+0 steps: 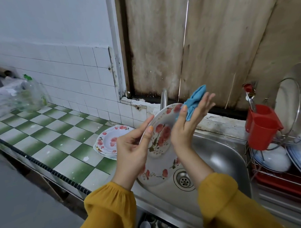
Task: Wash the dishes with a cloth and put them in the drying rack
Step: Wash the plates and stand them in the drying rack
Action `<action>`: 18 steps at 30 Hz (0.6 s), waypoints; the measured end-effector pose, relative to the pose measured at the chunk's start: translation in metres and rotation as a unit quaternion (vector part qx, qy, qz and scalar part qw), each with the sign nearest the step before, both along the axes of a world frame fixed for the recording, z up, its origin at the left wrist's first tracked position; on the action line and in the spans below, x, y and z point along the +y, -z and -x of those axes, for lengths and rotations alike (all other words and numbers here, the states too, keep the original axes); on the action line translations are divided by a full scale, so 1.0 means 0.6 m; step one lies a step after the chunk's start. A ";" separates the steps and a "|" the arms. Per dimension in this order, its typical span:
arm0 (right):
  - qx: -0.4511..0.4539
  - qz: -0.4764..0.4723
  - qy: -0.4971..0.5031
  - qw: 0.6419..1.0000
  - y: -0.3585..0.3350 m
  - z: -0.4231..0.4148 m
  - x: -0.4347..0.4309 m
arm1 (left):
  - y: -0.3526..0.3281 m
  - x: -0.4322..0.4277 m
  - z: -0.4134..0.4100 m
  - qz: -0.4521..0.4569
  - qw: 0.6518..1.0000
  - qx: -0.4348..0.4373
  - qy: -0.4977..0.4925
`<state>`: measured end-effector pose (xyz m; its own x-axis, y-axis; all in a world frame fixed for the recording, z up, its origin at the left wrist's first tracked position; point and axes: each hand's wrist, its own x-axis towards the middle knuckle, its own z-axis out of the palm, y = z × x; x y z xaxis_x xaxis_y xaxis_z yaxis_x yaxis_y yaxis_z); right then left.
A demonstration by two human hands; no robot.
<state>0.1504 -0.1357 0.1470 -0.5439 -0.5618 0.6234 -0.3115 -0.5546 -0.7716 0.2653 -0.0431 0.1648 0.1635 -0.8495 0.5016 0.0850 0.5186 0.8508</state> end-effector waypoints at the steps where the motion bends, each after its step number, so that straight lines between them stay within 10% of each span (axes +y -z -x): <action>1: 0.031 0.014 -0.031 0.999 0.000 -0.019 0.018 | 0.000 -0.002 0.003 -0.001 1.000 0.000 0.001; 6: 0.263 0.033 -0.282 0.922 0.075 -0.087 0.115 | -0.008 -0.020 -0.024 -0.016 0.996 0.078 -0.034; 10: 0.439 -0.051 -0.138 0.886 0.142 -0.023 0.088 | -0.016 -0.017 -0.062 -0.007 0.994 0.096 -0.060; 18: 0.208 -0.021 -0.040 0.977 0.005 -0.008 0.012 | -0.015 -0.014 -0.022 -0.005 0.999 0.036 -0.009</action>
<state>0.1554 -0.1287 0.1439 -0.2009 -0.6214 0.7573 -0.5600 -0.5615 -0.6092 0.2785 -0.0516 0.1740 0.2149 -0.8511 0.4791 0.1372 0.5120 0.8480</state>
